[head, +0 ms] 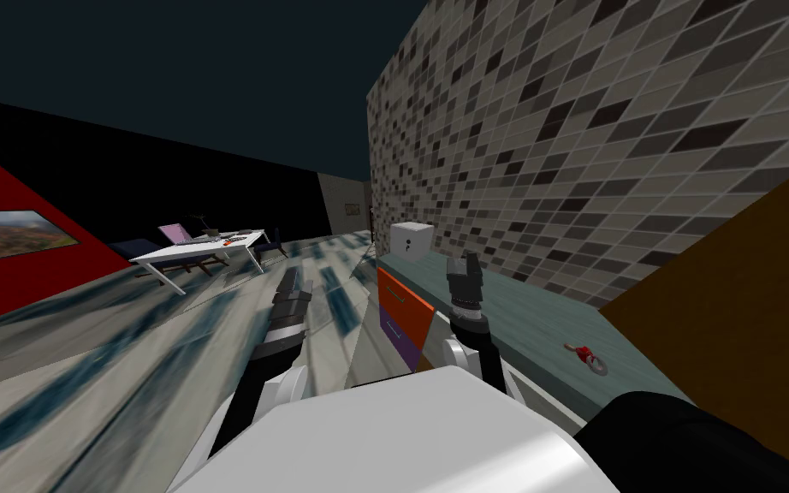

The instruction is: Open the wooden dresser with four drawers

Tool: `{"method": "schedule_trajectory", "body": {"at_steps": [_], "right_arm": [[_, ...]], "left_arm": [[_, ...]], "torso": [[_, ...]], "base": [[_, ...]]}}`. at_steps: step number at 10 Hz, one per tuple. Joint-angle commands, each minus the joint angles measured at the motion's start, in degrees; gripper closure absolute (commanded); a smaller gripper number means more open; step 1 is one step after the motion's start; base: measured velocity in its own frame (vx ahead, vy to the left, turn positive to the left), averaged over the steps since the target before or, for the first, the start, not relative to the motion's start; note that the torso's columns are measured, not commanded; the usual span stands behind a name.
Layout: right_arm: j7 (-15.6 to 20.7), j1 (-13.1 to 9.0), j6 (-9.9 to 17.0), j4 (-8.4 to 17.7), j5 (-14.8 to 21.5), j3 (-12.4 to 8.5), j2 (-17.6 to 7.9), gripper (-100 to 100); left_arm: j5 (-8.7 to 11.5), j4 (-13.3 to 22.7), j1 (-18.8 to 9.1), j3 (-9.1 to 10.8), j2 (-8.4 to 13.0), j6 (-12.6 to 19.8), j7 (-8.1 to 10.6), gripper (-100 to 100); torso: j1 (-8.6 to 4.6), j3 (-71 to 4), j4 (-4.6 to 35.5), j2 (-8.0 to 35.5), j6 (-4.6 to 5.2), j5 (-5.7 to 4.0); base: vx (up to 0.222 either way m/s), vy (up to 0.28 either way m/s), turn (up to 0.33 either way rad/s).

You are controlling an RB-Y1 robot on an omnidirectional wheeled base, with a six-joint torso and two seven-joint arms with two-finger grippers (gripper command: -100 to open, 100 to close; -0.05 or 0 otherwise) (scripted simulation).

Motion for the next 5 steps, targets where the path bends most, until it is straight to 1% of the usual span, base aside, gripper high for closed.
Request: {"method": "schedule_trajectory", "body": {"at_steps": [1, 5], "right_arm": [[0.0, 0.0, 0.0, 0.0, 0.0, 0.0, 0.0, 0], [0.0, 0.0, 0.0, -0.01, 0.0, 0.0, 0.0, 0]], "left_arm": [[0.0, 0.0, 0.0, 0.0, 0.0, 0.0, 0.0, 0], [0.0, -0.01, 0.0, 0.0, 0.0, 0.0, 0.0, 0]], "torso": [[0.0, -4.67, 2.35, 2.32, 0.0, 0.0], [0.0, -36.92, 18.46, 18.45, 0.0, 0.0]], "base": [[0.0, 0.0, 0.0], [0.0, 0.0, 0.0]]}}
